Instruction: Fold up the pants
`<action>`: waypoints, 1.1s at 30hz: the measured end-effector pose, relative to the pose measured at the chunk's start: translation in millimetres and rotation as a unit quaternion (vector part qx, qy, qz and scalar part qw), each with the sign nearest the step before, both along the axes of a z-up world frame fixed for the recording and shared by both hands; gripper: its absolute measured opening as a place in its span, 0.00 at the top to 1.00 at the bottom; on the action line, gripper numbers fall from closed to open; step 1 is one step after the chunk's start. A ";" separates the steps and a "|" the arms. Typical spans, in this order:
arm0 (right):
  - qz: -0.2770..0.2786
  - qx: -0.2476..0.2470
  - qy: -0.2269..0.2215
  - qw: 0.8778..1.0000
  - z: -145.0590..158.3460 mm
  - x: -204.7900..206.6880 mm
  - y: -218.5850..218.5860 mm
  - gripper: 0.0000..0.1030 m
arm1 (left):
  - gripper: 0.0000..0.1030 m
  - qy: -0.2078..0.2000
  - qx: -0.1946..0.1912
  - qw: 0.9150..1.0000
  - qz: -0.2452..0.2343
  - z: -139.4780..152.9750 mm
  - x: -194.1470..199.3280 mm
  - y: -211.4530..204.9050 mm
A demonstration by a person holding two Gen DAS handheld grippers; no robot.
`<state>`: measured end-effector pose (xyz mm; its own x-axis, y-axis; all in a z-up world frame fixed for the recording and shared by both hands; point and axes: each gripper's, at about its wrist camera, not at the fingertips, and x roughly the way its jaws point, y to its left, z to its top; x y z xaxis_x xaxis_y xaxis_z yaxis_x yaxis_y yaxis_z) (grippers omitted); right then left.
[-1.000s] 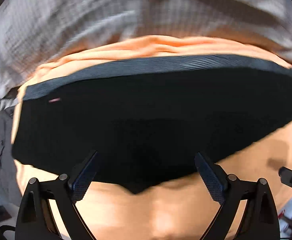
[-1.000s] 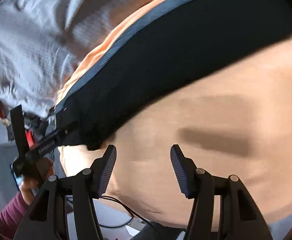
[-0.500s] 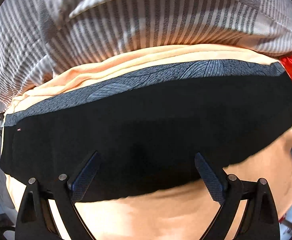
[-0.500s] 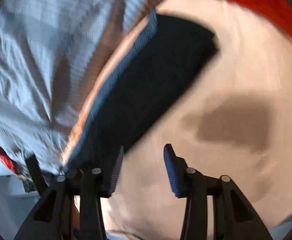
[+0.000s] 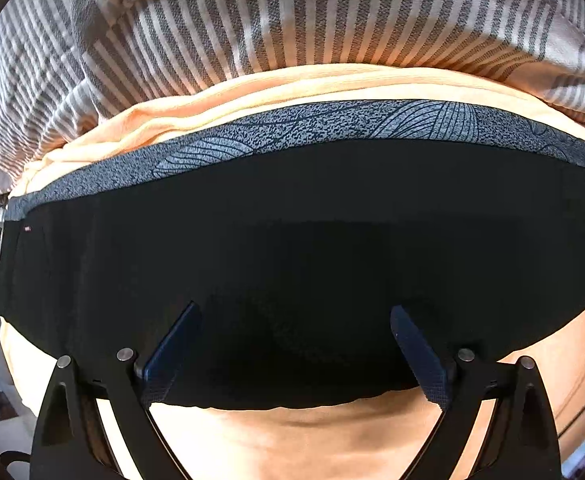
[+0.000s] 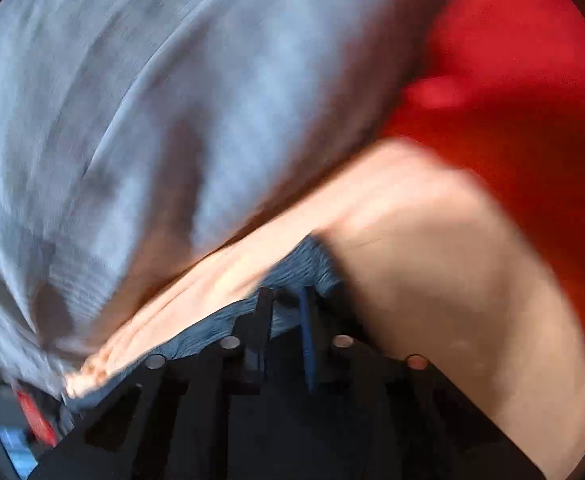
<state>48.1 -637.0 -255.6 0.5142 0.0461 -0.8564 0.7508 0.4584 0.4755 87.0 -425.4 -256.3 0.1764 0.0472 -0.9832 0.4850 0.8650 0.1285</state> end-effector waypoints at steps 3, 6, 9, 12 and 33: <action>0.005 -0.014 0.000 1.000 20.7 -26.6 6.3 0.84 | 0.06 0.006 0.005 1.000 0.003 -1.2 4.7 -0.2; 0.002 0.001 -0.024 1.000 35.3 -60.1 20.5 0.78 | 0.06 0.000 -0.004 1.000 -0.004 11.4 10.4 -9.0; -0.027 0.041 -0.041 0.998 32.2 -96.7 33.9 0.46 | 0.06 -0.016 -0.028 0.999 -0.022 26.5 17.9 -26.9; -0.042 0.088 -0.048 0.994 11.6 -110.5 45.5 0.46 | 0.06 -0.023 -0.032 0.999 -0.034 26.1 26.9 -48.6; -0.030 0.181 -0.158 0.970 -39.7 -42.9 62.8 0.47 | 0.00 0.047 -0.042 0.998 0.010 -40.2 32.0 -36.1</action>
<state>5.2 -574.2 -295.2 0.7598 0.2767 -0.5883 0.5609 0.1786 0.8084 119.0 -461.5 -296.5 0.0822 -0.0336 -0.9961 0.4748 0.8800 0.0095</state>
